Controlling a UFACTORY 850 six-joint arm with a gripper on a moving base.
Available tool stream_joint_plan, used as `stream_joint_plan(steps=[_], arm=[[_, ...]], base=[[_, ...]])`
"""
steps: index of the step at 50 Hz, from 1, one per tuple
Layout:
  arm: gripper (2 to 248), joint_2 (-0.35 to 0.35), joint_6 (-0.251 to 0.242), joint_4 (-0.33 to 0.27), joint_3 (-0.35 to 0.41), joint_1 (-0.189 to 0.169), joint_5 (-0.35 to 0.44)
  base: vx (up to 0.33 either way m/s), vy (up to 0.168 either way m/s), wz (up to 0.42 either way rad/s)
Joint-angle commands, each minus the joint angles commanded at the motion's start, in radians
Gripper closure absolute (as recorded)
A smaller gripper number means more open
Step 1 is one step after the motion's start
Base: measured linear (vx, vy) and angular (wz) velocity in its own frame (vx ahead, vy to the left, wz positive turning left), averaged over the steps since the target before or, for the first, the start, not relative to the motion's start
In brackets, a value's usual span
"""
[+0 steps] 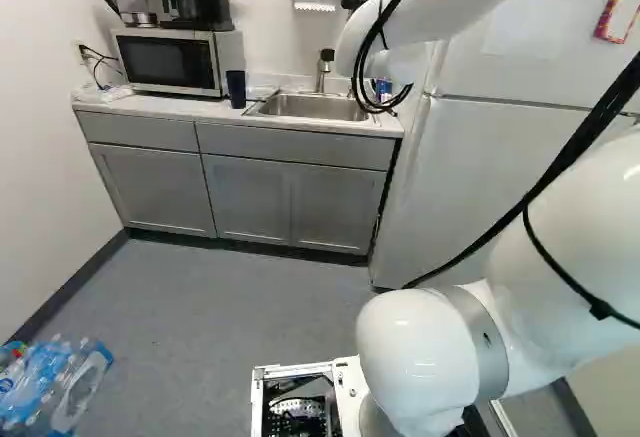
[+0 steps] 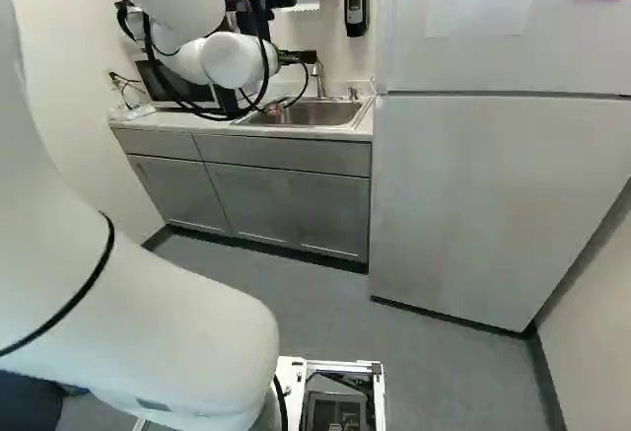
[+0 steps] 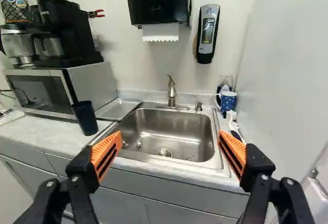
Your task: Rinse the cup and place it in the tray
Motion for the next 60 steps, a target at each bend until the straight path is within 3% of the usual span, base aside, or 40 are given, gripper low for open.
stream_joint_plan(steps=[36, 60], arm=[[3, -0.029, 0.000, 0.000, -0.100, 0.000, -0.069], [3, -0.029, 0.000, 0.000, -0.101, 0.000, -0.069]], base=[[0.000, 0.000, 0.000], [0.000, 0.000, 0.000]])
